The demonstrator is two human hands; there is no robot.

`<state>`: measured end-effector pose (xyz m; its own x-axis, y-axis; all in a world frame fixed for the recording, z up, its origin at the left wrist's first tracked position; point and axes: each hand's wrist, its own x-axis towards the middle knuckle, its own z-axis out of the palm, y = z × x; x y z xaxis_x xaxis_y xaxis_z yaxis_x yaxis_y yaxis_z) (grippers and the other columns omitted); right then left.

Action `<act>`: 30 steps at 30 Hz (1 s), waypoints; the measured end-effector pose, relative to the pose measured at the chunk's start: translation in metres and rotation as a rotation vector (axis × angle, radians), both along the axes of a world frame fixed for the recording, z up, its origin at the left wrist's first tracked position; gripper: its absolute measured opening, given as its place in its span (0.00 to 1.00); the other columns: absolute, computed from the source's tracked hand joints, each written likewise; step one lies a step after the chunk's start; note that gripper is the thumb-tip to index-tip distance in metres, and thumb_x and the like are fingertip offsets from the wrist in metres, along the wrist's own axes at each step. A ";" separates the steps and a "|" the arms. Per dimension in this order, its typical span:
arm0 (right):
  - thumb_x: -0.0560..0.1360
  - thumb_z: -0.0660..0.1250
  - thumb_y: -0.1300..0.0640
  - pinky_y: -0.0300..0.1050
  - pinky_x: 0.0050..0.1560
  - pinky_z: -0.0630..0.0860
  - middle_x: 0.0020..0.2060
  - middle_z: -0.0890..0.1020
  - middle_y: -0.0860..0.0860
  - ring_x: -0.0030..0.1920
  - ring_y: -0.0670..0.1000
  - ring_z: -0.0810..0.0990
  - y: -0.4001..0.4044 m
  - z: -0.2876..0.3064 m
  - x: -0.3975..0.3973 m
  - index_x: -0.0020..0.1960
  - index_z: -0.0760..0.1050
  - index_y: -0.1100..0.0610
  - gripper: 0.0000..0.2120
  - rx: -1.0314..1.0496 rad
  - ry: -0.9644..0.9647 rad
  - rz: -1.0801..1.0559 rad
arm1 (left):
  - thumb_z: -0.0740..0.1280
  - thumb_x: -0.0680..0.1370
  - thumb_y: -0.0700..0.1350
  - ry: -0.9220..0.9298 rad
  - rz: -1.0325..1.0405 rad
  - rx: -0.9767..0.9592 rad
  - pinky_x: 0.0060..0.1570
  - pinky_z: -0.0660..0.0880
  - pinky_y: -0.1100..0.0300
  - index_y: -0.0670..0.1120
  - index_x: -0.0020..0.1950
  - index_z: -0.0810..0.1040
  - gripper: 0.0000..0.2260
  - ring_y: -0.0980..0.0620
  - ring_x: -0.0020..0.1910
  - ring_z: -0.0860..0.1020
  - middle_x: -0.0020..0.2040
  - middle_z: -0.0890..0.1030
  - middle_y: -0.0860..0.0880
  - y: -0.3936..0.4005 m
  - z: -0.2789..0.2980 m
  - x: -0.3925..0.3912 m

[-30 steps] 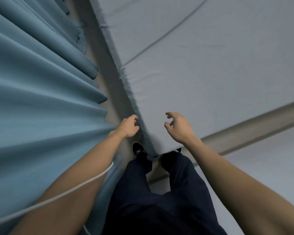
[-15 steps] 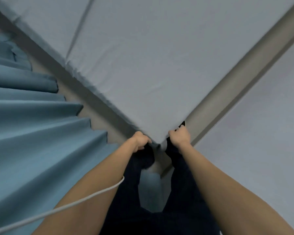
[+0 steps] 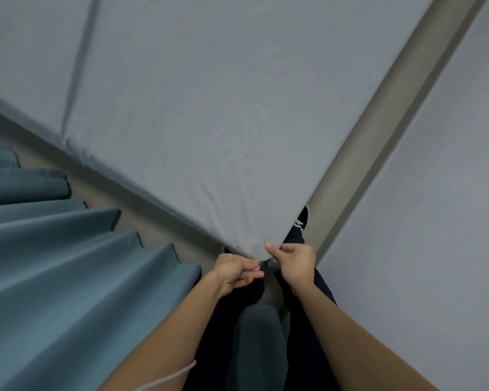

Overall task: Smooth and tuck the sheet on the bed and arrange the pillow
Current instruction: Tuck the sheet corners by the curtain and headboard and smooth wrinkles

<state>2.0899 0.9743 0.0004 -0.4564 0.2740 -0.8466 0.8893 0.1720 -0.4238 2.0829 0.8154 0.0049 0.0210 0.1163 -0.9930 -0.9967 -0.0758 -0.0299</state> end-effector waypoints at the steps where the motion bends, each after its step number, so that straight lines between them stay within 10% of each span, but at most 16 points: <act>1: 0.71 0.78 0.52 0.54 0.48 0.84 0.31 0.86 0.51 0.37 0.52 0.87 -0.002 0.002 0.001 0.38 0.86 0.57 0.08 0.030 -0.001 -0.004 | 0.71 0.76 0.40 0.005 -0.003 -0.020 0.32 0.77 0.65 0.40 0.47 0.81 0.03 0.50 0.43 0.86 0.40 0.86 0.48 0.000 0.001 0.001; 16: 0.78 0.71 0.56 0.44 0.37 0.82 0.33 0.85 0.52 0.37 0.50 0.85 0.007 0.001 0.022 0.41 0.80 0.57 0.08 0.005 0.028 0.066 | 0.61 0.74 0.37 0.077 -0.359 -0.170 0.29 0.65 0.62 0.41 0.39 0.79 0.08 0.46 0.33 0.84 0.32 0.82 0.44 0.019 0.003 0.013; 23: 0.77 0.71 0.55 0.55 0.49 0.83 0.32 0.85 0.51 0.36 0.51 0.84 0.010 -0.010 0.012 0.39 0.79 0.55 0.09 0.088 -0.048 0.228 | 0.65 0.77 0.47 0.283 -0.001 -0.314 0.27 0.68 0.62 0.44 0.44 0.79 0.08 0.47 0.34 0.83 0.37 0.81 0.48 0.006 -0.007 0.021; 30: 0.71 0.76 0.61 0.54 0.50 0.84 0.36 0.87 0.52 0.41 0.55 0.86 0.003 -0.007 0.013 0.42 0.82 0.57 0.04 -0.066 -0.080 0.108 | 0.61 0.81 0.36 0.486 -0.115 -0.419 0.25 0.67 0.66 0.44 0.35 0.74 0.14 0.53 0.28 0.77 0.29 0.75 0.48 -0.003 -0.025 0.031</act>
